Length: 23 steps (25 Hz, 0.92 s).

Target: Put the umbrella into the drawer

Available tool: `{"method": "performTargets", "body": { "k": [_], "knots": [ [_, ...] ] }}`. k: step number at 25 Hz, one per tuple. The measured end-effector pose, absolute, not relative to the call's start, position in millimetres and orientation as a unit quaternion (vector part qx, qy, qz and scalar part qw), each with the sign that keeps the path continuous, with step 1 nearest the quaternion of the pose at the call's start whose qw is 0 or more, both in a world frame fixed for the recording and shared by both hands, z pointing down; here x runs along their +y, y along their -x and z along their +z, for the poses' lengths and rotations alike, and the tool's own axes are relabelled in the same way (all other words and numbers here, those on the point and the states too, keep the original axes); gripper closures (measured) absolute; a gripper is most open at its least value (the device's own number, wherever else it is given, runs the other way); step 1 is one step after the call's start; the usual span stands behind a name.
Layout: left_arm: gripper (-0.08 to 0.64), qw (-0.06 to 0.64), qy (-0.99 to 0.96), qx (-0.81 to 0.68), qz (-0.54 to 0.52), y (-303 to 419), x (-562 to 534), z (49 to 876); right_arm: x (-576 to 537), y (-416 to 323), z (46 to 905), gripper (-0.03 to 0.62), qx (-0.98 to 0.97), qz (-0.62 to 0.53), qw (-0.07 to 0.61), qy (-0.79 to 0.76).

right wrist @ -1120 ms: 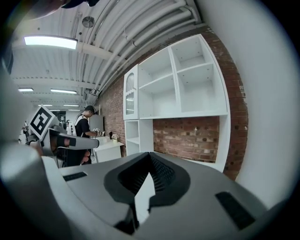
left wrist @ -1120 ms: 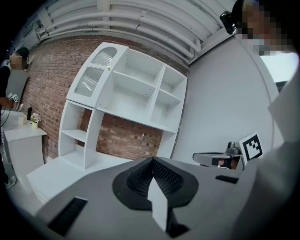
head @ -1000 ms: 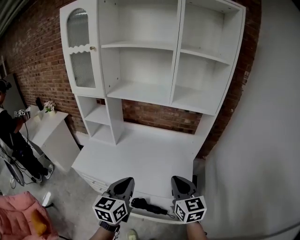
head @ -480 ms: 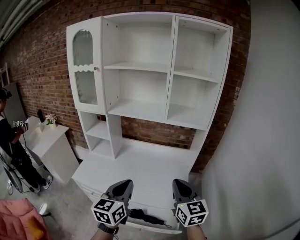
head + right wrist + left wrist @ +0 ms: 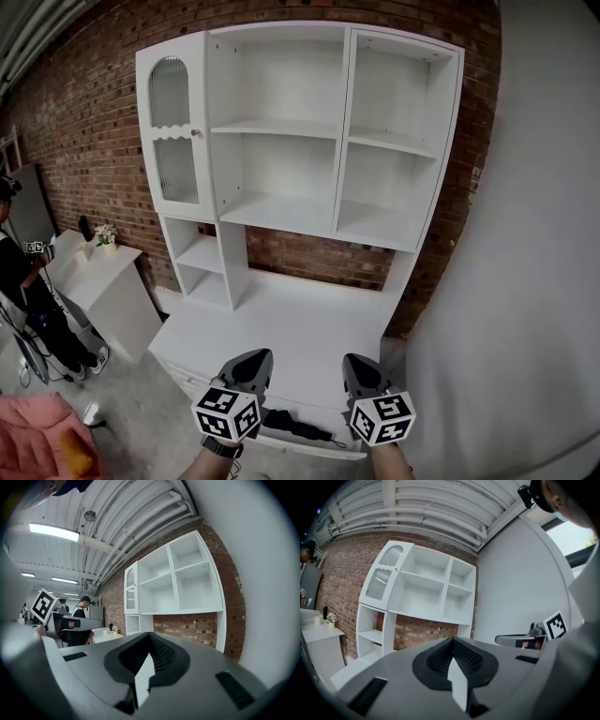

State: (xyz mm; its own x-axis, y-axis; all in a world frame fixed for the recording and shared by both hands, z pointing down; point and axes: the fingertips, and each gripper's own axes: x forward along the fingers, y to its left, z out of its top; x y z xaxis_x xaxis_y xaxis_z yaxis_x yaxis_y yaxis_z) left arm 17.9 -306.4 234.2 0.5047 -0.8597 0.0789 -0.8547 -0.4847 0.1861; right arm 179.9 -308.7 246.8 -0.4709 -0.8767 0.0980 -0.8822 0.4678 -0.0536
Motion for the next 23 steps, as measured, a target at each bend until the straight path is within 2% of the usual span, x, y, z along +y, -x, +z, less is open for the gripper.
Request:
{"method": "performTargets", "body": {
  "k": [23],
  "knots": [
    [0.554, 0.097, -0.86, -0.5, -0.011, -8.5, -308.4, 240.8, -306.7, -163.1, 250.4, 0.589, -0.861, 0.036, 0.033, -0.506]
  ]
}}
